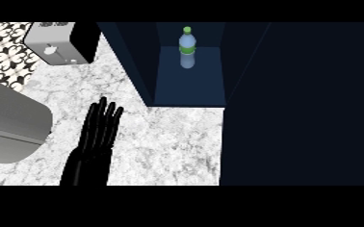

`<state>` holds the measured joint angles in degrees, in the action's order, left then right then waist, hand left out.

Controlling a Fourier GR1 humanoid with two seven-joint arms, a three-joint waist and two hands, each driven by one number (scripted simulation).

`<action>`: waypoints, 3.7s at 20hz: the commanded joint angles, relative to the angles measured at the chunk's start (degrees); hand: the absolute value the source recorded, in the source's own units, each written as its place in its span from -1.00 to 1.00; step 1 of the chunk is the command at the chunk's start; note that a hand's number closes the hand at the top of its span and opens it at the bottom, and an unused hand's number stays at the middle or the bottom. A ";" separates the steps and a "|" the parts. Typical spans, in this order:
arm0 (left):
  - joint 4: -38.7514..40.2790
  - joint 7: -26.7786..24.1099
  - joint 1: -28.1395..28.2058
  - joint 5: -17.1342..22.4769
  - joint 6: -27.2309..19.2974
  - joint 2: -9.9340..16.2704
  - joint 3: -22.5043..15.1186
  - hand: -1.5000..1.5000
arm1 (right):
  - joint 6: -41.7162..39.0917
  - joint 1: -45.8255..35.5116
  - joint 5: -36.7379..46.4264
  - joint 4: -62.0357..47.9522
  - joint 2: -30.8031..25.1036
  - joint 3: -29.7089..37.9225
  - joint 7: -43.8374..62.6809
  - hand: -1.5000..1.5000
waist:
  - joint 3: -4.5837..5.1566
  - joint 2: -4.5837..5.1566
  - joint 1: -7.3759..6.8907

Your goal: Pick up the bottled water, place it into the cabinet and close the cabinet

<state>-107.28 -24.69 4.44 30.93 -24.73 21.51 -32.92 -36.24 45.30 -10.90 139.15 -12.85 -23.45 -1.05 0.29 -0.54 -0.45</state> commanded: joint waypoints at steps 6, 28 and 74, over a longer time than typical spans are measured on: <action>-3.52 -1.67 5.35 3.61 3.45 4.25 6.17 -1.00 | 5.83 -6.21 18.77 13.00 3.80 -17.94 12.43 1.00 | 0.14 0.07 -0.30; -6.53 -5.02 14.38 8.85 12.98 10.66 12.44 -1.00 | 18.40 -41.44 22.94 -1.85 12.46 -24.30 29.46 1.00 | 0.46 0.20 -1.65; -7.30 -6.77 17.25 12.42 21.01 14.32 17.52 -1.00 | 25.27 -38.82 -8.45 -14.46 12.53 -4.63 24.95 1.00 | 0.32 3.22 -5.80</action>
<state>-114.96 -31.21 21.63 43.26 -3.58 36.23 -15.57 -21.96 9.76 -22.24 131.60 -6.19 -32.63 24.63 0.97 1.79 -6.57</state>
